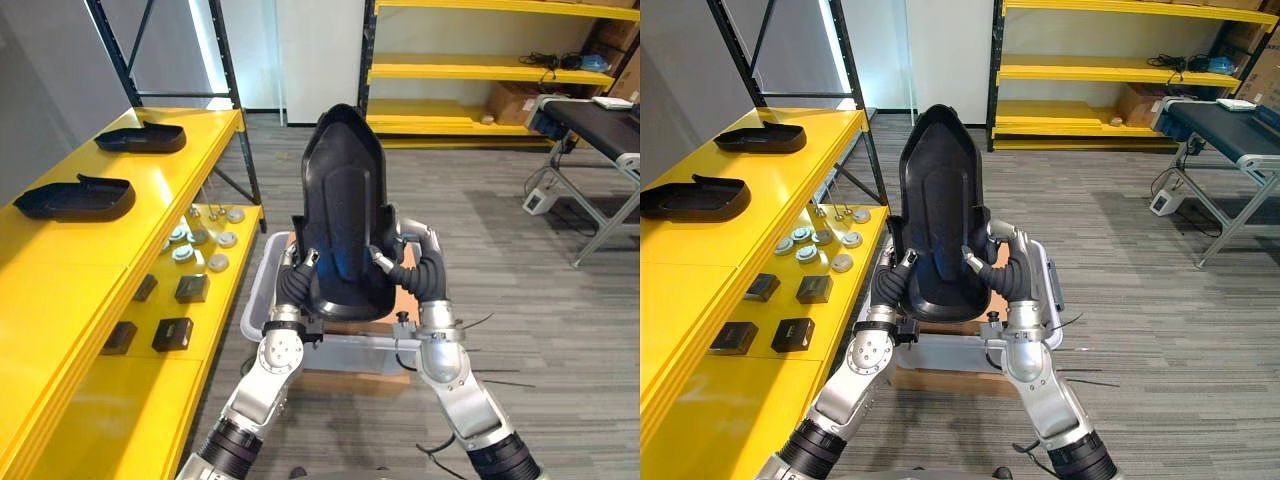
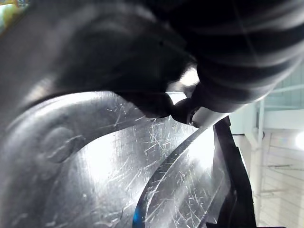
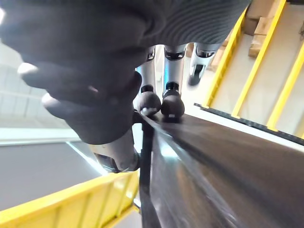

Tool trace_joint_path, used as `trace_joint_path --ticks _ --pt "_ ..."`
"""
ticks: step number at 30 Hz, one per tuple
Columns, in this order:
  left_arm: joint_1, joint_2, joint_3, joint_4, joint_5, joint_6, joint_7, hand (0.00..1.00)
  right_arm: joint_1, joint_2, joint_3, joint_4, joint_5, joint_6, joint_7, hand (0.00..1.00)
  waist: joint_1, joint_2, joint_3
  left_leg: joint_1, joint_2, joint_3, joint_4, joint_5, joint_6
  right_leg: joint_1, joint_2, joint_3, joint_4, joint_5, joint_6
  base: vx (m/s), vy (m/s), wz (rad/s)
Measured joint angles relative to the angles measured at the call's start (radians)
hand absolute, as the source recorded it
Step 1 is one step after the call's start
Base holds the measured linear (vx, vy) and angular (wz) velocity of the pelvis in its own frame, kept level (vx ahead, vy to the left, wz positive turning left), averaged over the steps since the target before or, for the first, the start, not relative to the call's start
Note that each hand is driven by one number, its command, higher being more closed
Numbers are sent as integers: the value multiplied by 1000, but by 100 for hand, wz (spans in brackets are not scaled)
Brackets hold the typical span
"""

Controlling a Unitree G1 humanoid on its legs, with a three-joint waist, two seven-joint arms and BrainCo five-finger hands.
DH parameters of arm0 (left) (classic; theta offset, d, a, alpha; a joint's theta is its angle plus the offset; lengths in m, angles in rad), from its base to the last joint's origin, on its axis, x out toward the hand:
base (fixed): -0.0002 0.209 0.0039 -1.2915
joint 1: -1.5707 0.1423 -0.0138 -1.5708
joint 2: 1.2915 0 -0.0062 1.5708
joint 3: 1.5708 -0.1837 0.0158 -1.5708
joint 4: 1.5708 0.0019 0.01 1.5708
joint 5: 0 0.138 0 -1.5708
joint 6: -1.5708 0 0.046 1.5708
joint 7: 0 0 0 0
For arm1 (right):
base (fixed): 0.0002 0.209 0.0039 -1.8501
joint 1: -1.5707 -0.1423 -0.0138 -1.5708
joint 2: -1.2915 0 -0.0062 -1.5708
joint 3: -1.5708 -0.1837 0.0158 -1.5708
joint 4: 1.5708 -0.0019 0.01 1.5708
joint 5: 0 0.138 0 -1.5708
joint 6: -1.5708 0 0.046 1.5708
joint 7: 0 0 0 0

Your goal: Walk over and take plastic housings, then place them on the shelf

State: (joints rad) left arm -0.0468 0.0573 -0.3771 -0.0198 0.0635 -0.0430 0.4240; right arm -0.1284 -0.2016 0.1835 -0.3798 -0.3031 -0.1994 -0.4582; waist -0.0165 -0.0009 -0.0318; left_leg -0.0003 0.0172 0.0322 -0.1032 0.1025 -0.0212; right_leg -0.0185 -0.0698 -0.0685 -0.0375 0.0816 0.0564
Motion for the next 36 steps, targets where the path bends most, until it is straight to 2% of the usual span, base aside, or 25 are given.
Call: trace_joint_path --ticks 4,7,8,12,15,18,21,24,27,30,33,35,36 --pt "58 -3 44 0 19 2 -5 100 5 1 -124 -40 51 -30 -11 0 -1 0 0 0 0 1 0 -1 -1 0 0 1 0 0 0 0 0 0" --pt "90 -7 82 -3 19 2 -4 100 35 12 -228 -40 82 -31 -24 0 1 0 0 0 -1 1 0 -1 -1 0 -1 1 0 -1 0 0 0 0" --pt "115 -10 111 -20 19 2 -4 100 74 31 -301 -39 107 -31 -27 0 0 0 0 0 -1 1 -1 -1 -1 -1 -1 1 0 -1 1 0 0 0" --pt "172 -24 163 -75 19 1 -2 100 202 50 -438 5 136 -30 -31 0 -6 2 -1 -3 -1 0 -1 -12 -9 -2 -1 -1 -1 -2 2 0 0 0" --pt "228 -27 203 -124 19 1 -3 100 297 62 -518 180 169 -11 -24 0 -20 4 -1 -6 -1 -2 -1 -14 -7 -4 -2 -3 -1 -3 3 0 0 0" --pt "287 -34 231 -158 19 -5 -9 100 386 77 -572 441 287 35 33 0 -21 13 -2 -13 -1 -4 -1 -16 -6 -7 -2 -8 -3 -4 5 0 0 3" --pt "346 -43 232 -176 16 -13 -24 100 442 85 -576 647 368 56 116 0 -21 33 -10 -23 0 -4 -1 -16 -5 -15 -2 -9 -3 -5 5 1 0 1" --pt "384 -48 242 -178 3 -21 -53 100 467 129 -587 831 435 64 180 0 -18 37 -9 -21 3 -5 -1 -17 -5 -5 -1 -15 -1 -9 4 1 -7 3" --pt "415 -71 251 -196 -27 -35 -55 100 473 171 -582 934 485 75 207 0 -15 39 -10 -17 5 -4 -1 -23 -5 0 -1 -17 1 -13 3 -5 -3 1" --pt "441 -86 265 -218 -64 -50 -60 100 485 208 -556 1013 502 90 239 0 2 37 -6 -12 6 -11 0 -24 -5 14 -2 -40 4 -18 6 -1 -2 19" --pt "449 -94 284 -227 -93 -53 -74 100 484 227 -514 1043 501 98 251 0 12 29 11 -24 -1 -58 28 -28 -4 15 -16 -105 80 -70 14 -3 -8 71" --pt "448 -96 294 -269 -103 -55 -74 100 466 233 -479 1051 500 98 262 0 35 19 62 -94 -19 -104 152 -73 1 11 -47 -207 174 -130 28 -51 2 131" --pt "449 -101 297 -282 -105 -55 -73 100 458 233 -479 1060 499 97 265 0 35 17 73 -116 -25 -110 180 -82 9 12 -58 -245 195 -145 30 -57 20 186"
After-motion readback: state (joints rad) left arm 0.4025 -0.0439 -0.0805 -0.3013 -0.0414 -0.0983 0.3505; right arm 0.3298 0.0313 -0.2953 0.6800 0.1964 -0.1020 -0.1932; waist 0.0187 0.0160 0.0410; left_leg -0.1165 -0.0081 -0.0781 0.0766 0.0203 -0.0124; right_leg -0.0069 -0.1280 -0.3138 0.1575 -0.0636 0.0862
